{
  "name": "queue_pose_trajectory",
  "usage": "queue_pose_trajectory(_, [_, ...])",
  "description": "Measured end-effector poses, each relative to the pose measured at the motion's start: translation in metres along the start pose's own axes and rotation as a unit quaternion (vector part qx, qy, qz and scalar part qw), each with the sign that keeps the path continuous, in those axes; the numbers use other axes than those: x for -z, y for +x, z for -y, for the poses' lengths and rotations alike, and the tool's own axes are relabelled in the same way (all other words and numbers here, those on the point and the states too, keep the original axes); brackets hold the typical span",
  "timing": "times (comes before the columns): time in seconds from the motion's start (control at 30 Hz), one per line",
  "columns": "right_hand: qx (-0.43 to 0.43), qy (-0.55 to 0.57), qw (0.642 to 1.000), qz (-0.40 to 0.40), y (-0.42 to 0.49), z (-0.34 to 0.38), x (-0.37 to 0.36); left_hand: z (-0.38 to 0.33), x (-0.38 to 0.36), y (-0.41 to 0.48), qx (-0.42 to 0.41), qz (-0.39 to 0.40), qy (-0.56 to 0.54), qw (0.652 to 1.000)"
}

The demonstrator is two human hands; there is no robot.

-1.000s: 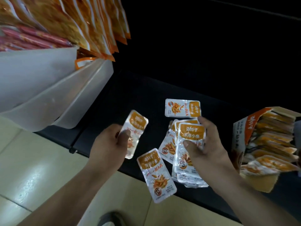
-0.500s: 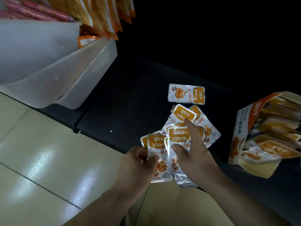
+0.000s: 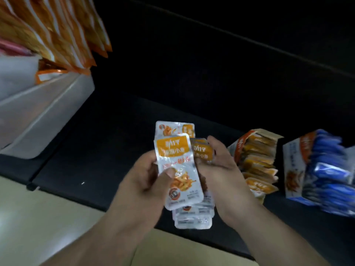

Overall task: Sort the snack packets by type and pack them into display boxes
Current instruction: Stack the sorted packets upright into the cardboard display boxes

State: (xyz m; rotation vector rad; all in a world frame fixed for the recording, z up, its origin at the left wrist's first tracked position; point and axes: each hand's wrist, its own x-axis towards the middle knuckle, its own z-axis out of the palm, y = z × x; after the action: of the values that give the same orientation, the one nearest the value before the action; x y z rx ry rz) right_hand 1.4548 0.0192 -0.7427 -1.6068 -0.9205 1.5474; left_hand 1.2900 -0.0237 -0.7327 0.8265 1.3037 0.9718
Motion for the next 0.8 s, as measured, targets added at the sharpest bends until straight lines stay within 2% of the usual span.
queue_pose_trajectory(0.1, [0.01,0.098,0.993,-0.068,-0.013,0.016,0.017,0.0,-0.028,0.0,-0.061,0.026,0.066,0.996])
queue_pose_trajectory(0.3, [0.069,0.023,0.996,-0.047,-0.04,0.027,0.059,-0.007,-0.089,-0.001,-0.13,0.087,0.175,0.972])
queue_pose_trajectory(0.43, [0.12,0.005,0.988,-0.099,-0.045,0.024,0.084,-0.005,-0.116,0.005,-0.082,0.182,0.134,0.971])
queue_pose_trajectory(0.53, [0.161,0.031,0.981,-0.102,-0.052,0.023,0.098,0.001,-0.124,0.0,-0.062,0.208,0.109,0.97])
queue_pose_trajectory(0.67, [0.208,0.044,0.975,-0.061,-0.059,0.017,0.111,0.01,-0.127,-0.002,0.001,0.233,0.06,0.971])
queue_pose_trajectory(0.8, [0.218,0.05,0.974,-0.022,-0.058,0.015,0.126,0.01,-0.125,0.0,-0.027,0.242,0.083,0.966])
